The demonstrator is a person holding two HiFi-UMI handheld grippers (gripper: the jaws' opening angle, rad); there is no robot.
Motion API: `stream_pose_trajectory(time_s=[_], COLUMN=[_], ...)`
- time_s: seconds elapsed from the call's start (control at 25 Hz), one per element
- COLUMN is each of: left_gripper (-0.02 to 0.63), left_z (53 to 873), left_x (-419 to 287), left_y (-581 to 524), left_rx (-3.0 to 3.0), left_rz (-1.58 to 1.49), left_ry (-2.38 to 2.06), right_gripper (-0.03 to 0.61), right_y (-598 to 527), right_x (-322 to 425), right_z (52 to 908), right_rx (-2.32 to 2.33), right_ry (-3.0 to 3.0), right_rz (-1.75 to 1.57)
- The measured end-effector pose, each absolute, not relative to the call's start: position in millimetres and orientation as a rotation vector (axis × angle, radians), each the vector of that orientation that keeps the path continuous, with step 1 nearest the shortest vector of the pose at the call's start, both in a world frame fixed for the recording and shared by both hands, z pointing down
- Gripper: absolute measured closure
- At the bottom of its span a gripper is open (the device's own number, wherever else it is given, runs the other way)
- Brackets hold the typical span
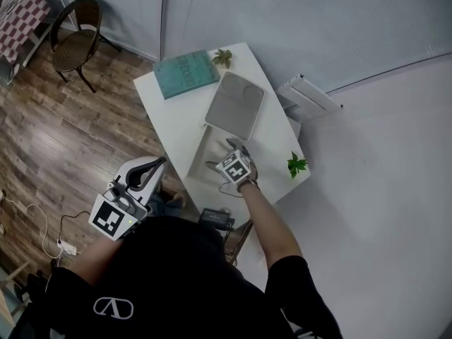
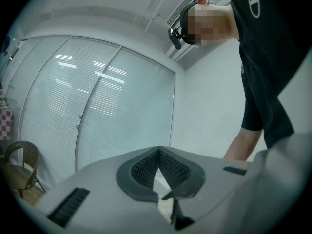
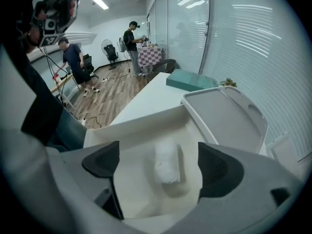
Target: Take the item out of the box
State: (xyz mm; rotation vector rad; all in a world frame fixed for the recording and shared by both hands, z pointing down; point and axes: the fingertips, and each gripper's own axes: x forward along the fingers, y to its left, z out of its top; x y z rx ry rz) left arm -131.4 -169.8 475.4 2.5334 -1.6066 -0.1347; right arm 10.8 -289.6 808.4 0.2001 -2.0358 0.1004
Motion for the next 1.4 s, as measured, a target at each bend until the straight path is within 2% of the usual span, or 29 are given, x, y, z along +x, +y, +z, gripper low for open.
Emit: stream_pose_trajectory(time_s=[0.24, 0.36, 0.4, 0.56, 0.8, 0.96, 1.4], left_gripper=[0.609, 0.609, 0.609, 0.609, 0.609, 0.609, 0.609], left_z=[485, 489, 491, 494, 494, 493, 489], left_x=[-136, -136, -136, -137, -136, -135, -129], left_y=[-161, -156, -154, -150, -149, -150, -155], left_rx=[2.5, 2.486, 2.482, 2.471, 2.471, 2.474, 2.497], left_rz=[-0.107, -0.102, -0.102, -0.109, -0.107, -0.109, -0.116], left_ry=[-1.626, -1.633, -1.636, -1.639, -1.627, -1.624, -1.598], right_gripper=[0.111, 0.154, 0.186, 0.235, 0.268, 0.371, 0.393], right_y=[-292, -294, -295, -297, -298, -298, -302], right_x=[13, 18, 19, 21, 22, 21, 15], right_z=[839, 847, 847, 849, 852, 854, 827], right_rx=[0.135, 0.11, 0.103, 0.073, 0.059, 0.055, 0.094], right_ry=[-1.941, -1.884, -1.869, -1.809, -1.747, -1.734, -1.797], right_rz=[0.116, 0.099, 0.08, 0.006, -0.032, -0.054, -0.065])
